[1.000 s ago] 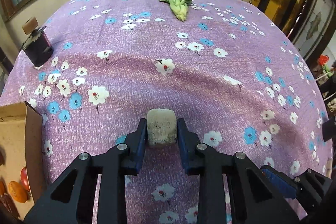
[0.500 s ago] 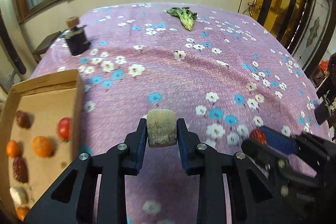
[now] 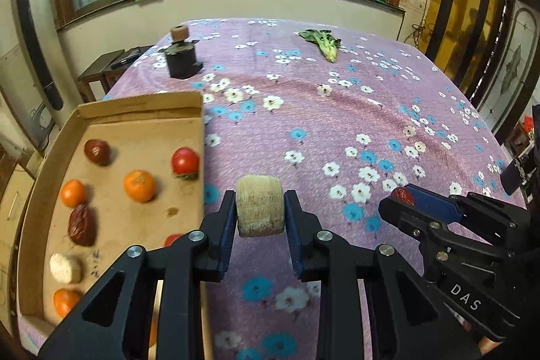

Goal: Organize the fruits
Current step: 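Carry the yam piece and date over the tray and open both grippers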

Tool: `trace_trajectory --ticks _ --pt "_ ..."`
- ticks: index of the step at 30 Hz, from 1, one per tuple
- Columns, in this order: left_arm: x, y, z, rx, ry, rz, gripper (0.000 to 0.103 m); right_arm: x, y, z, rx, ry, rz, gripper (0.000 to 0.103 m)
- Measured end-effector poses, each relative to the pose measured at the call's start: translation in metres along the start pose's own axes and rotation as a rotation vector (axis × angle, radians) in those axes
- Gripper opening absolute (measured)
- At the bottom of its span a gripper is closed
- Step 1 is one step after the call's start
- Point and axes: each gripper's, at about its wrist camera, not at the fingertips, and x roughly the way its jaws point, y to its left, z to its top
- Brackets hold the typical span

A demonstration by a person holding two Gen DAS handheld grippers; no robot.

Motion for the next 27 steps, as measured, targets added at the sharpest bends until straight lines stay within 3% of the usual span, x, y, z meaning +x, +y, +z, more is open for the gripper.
trace_trajectory --ticks 27 --pt "-0.039 0.056 -0.017 -0.088 -0.045 0.057 0.025 0.0 0.075 0.016 -0.143 -0.013 0.07 0.027"
